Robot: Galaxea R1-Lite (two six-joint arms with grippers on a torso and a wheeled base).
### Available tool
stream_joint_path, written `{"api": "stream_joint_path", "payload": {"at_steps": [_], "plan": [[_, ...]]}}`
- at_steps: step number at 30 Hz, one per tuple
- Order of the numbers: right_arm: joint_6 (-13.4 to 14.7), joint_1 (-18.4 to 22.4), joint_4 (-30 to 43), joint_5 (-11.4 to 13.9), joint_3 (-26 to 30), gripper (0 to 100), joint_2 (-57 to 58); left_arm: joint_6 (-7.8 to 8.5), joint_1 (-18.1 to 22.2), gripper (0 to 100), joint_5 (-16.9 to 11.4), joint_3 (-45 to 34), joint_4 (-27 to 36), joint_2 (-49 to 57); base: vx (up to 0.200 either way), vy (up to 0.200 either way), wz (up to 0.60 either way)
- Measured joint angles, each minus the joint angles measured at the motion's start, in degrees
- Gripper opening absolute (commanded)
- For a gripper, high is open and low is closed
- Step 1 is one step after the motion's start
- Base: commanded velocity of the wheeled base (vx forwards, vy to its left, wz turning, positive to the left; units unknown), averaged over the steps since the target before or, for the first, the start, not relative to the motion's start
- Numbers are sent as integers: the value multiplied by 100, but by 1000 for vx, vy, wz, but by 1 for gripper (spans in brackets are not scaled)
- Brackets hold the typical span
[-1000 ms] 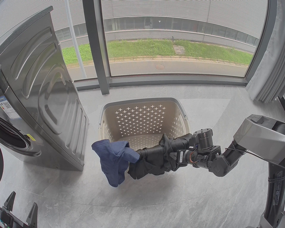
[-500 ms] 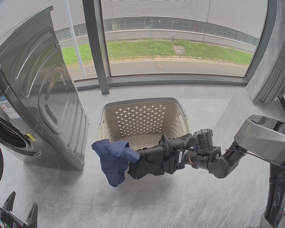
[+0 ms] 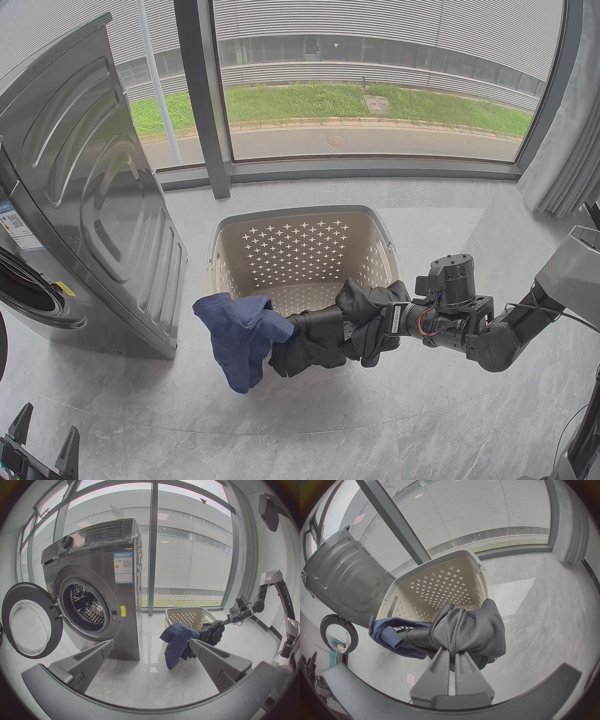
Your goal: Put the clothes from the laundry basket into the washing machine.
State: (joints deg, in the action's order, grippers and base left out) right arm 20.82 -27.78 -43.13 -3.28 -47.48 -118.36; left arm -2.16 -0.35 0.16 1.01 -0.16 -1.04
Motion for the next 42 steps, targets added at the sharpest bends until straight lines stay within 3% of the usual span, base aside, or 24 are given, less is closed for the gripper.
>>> {"api": "stream_joint_path", "payload": {"at_steps": [1,2,7,11,26,27,35,42], "plan": [[0,4,-13,0,29,0,15,0,0,100,0,0,0,0,0,0,0],[0,9,-26,0,51,100,20,-2,0,100,0,0,0,0,0,0,0],[6,26,-74,-16,104,100,-60,0,2,100,-6,0,0,0,0,0,0],[-46,72,-85,-187,52,100,-256,2,2,100,-9,0,0,0,0,0,0],[-367,450,-85,-262,-916,100,-1163,6,0,100,-9,0,0,0,0,0,0],[-367,450,-85,-263,-974,0,-1191,6,0,100,-9,0,0,0,0,0,0],[-336,389,-257,-238,-1046,0,-1318,5,0,100,-11,0,0,0,0,0,0],[-312,168,-651,-240,-590,0,-1309,2,2,100,-2,0,0,0,0,0,0]]}}
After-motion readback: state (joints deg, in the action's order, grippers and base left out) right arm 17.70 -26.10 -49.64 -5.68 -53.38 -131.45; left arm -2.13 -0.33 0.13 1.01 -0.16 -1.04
